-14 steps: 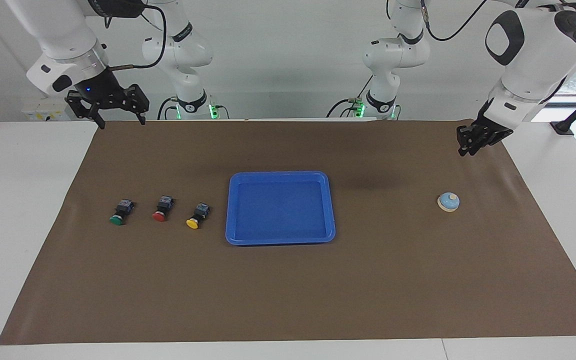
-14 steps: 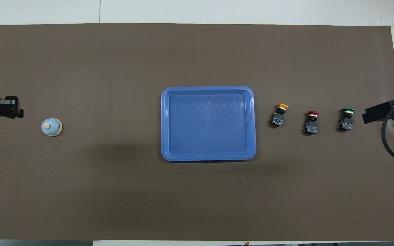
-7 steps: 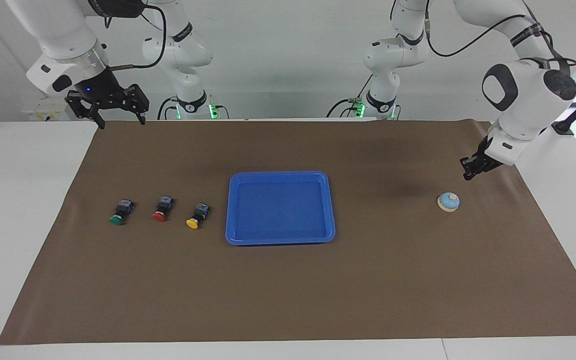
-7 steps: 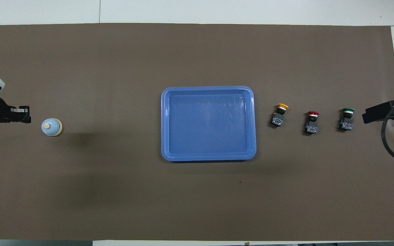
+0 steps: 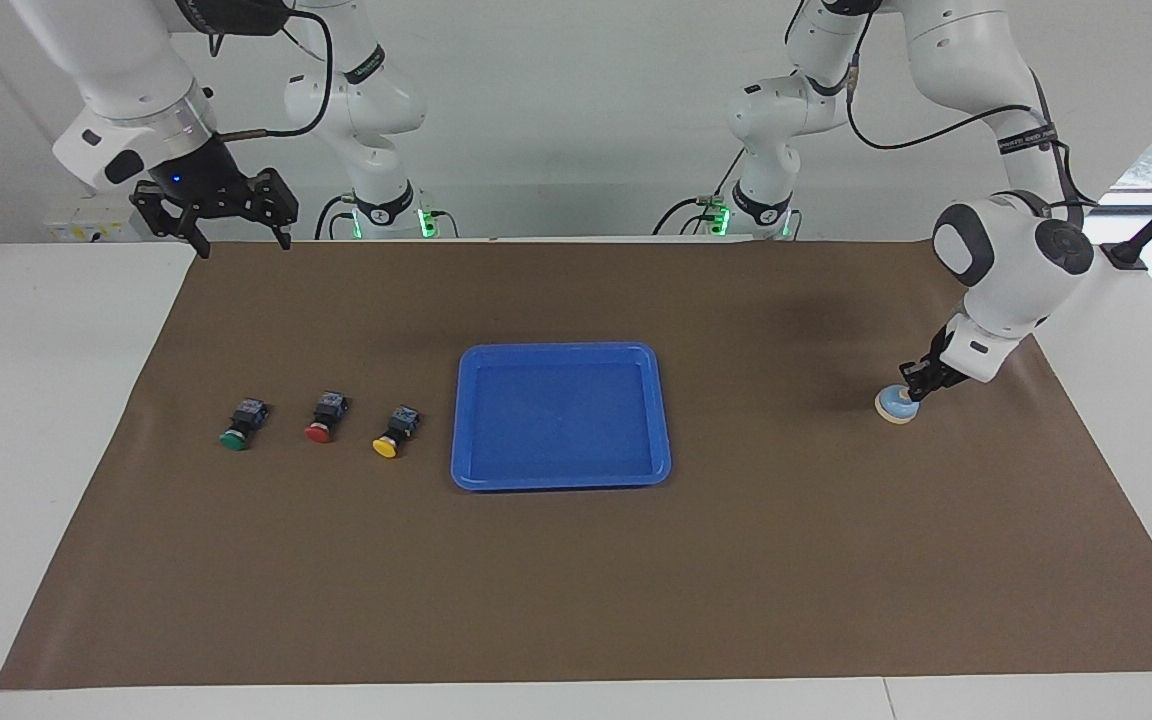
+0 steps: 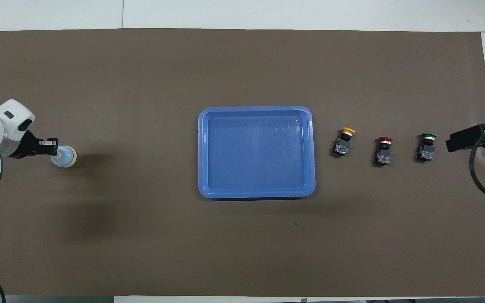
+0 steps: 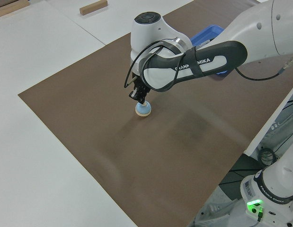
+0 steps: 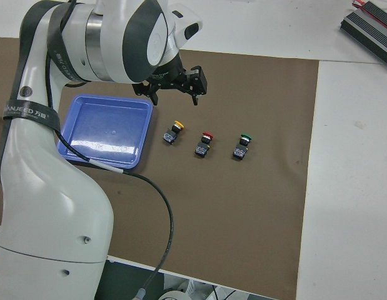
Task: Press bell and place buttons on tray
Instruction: 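Lower the left gripper onto the white bell to press it, then raise the left gripper back off the bell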
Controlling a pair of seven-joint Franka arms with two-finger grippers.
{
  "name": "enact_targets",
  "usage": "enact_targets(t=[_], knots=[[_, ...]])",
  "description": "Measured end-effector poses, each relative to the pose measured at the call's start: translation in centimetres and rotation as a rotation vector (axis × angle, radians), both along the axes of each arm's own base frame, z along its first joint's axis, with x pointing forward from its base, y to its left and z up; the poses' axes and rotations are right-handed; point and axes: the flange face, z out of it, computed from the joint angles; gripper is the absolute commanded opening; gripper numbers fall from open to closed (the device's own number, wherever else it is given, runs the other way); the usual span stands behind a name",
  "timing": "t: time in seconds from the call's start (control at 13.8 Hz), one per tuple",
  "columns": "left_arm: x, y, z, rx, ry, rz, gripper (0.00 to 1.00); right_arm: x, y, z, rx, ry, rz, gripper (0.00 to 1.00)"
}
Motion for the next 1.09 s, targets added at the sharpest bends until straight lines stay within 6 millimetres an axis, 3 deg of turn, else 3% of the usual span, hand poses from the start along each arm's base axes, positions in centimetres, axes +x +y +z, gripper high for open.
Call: enact_targets(t=[0.15, 0.22, 0.29, 0.36, 0.58, 0.8, 0.94, 1.09], knots=[[0.1, -0.1, 0.1, 0.000, -0.005, -0.003, 0.00, 0.0, 0.0, 0.0, 0.000, 0.000, 0.000, 1.00], [0.2, -0.1, 0.5, -0.001, 0.000, -0.004, 0.32, 0.0, 0.0, 0.0, 0.000, 0.000, 0.000, 1.00], [0.6, -0.2, 1.6, -0.003, 0.015, -0.008, 0.77, 0.0, 0.0, 0.0, 0.000, 0.000, 0.000, 1.00], [1.3, -0.3, 3.5, -0.006, 0.031, -0.013, 1.00, 0.0, 0.0, 0.0, 0.000, 0.000, 0.000, 1.00], [2.9, -2.8, 11.7, -0.009, 0.058, -0.044, 1.00, 0.0, 0.0, 0.0, 0.000, 0.000, 0.000, 1.00], [0.6, -6.8, 19.2, -0.003, 0.060, -0.056, 1.00, 0.0, 0.0, 0.0, 0.000, 0.000, 0.000, 1.00], [-2.2, -8.4, 22.1, -0.001, 0.112, -0.076, 1.00, 0.0, 0.0, 0.0, 0.000, 0.000, 0.000, 1.00], [-3.9, -8.8, 23.6, 0.001, 0.138, -0.083, 1.00, 0.0, 0.0, 0.0, 0.000, 0.000, 0.000, 1.00]])
